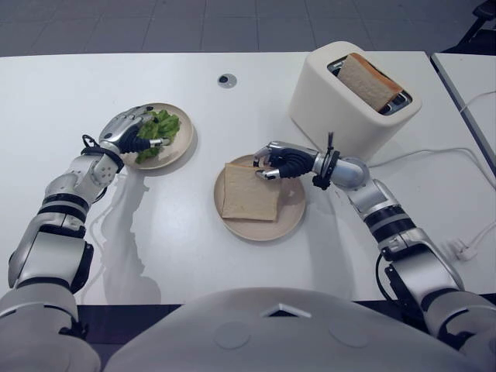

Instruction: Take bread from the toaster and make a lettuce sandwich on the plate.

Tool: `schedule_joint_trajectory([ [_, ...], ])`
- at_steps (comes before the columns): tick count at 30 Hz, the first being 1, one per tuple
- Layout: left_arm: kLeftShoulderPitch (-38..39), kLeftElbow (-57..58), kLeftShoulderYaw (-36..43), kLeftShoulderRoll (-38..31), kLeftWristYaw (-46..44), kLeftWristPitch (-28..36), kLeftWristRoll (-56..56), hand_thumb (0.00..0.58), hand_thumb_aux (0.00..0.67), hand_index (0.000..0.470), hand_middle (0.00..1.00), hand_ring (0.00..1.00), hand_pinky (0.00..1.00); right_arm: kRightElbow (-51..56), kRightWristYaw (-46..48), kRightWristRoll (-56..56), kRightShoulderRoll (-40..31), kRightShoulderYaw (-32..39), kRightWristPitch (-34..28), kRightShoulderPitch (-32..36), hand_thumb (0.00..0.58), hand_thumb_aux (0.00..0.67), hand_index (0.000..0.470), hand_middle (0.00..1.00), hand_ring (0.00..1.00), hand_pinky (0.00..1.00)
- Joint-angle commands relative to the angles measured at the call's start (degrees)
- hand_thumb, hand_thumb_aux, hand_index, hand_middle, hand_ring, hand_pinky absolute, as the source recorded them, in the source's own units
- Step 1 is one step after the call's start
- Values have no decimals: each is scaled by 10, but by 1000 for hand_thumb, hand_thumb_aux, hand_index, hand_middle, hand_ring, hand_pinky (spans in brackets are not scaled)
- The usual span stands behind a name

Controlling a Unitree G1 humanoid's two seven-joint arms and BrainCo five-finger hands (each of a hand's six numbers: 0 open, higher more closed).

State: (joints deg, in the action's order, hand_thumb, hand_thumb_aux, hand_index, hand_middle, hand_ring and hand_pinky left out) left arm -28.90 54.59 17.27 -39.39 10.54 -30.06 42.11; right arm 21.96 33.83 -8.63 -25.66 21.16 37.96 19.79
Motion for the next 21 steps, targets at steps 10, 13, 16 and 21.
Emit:
schedule_joint_trajectory([
  [10, -5, -11, 47, 8, 10, 11, 3, 374, 271, 190, 0, 0, 0, -112, 47, 121, -26, -75, -9, -26, 0, 0, 0, 0, 0, 0],
  [13, -10, -7, 42, -2, 42, 19, 6, 0, 0, 0, 0, 0, 0, -106, 52, 118, -25, -78, -10, -26, 0, 0, 0, 0, 0, 0],
  [16, -13, -2, 38, -11, 64, 15, 2, 0, 0, 0, 0, 0, 0, -101, 56, 116, -23, -81, -10, -27, 0, 0, 0, 0, 0, 0],
  [21, -16, 17, 45, -12, 74, 10, 3, 0, 0, 0, 0, 0, 0, -99, 69, 117, -21, -77, -4, -31, 0, 0, 0, 0, 0, 0],
])
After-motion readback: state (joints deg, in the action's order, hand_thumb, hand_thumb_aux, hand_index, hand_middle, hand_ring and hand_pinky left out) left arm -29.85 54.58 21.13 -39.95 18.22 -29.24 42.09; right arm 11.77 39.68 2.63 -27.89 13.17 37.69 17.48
